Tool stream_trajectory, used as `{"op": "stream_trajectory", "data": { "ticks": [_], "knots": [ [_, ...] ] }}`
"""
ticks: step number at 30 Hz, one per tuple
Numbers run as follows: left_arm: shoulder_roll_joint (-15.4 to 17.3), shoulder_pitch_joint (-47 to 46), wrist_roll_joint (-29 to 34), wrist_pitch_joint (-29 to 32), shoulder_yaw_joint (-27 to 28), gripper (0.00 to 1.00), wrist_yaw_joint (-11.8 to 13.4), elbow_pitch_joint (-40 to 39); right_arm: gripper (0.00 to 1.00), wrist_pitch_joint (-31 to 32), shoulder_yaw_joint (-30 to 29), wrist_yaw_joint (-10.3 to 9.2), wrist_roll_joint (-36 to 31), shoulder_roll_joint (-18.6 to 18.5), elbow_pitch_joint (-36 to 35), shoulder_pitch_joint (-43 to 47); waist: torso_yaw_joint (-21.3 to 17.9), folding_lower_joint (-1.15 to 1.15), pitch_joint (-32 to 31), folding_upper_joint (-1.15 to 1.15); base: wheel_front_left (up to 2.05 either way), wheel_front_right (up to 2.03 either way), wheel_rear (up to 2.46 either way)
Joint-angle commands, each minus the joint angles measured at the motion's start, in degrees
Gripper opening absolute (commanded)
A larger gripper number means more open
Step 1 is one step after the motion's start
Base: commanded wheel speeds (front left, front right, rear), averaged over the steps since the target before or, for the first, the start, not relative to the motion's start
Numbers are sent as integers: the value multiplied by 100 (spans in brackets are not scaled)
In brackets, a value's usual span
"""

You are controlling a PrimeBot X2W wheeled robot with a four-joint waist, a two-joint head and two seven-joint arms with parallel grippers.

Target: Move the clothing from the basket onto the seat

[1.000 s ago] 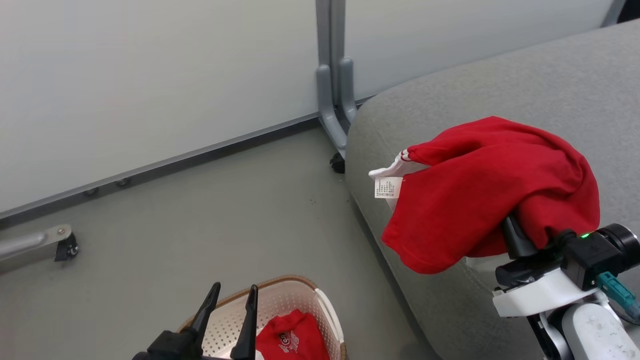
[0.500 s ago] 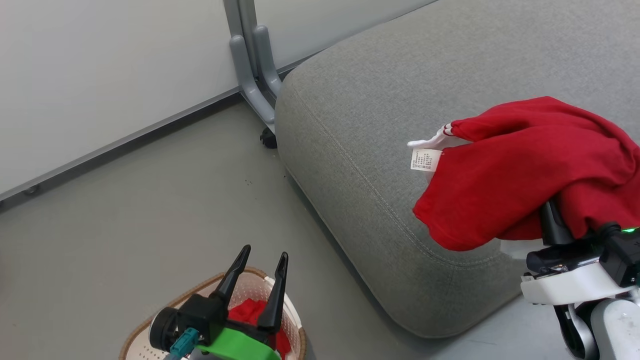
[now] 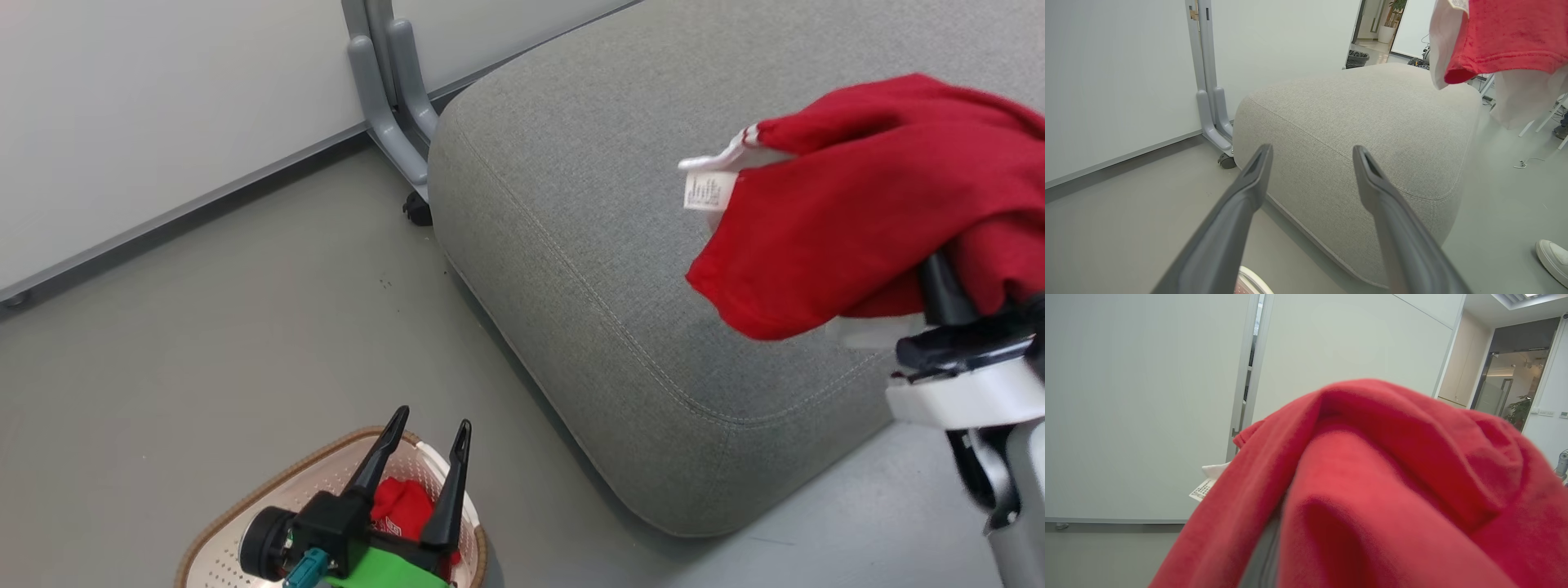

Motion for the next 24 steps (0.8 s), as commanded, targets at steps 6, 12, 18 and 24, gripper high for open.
{"op": "stream_trajectory", "data": {
  "ticks": [6, 12, 18, 24],
  "knots": [
    [161, -468, 272, -3, -231, 100, -17, -101, 0, -18, -483, -10, 78, -432, 52, -1000, 418, 0, 1046, 0, 0, 0, 0],
    [449, -951, 305, -3, -577, 100, -17, -18, 0, -18, -707, -10, 0, -863, 538, -2183, 692, 0, 1865, 0, 0, 0, 0],
    [659, -1328, 321, -3, -661, 100, -17, -100, 0, -17, -907, -10, 223, -1081, 1217, -3260, 956, 0, 2481, 0, 0, 0, 0],
    [775, -1636, 361, -3, -742, 100, -17, -47, 0, -17, -951, -10, 289, -1148, 2174, -3836, 1227, 0, 2896, 0, 0, 0, 0]
  ]
}}
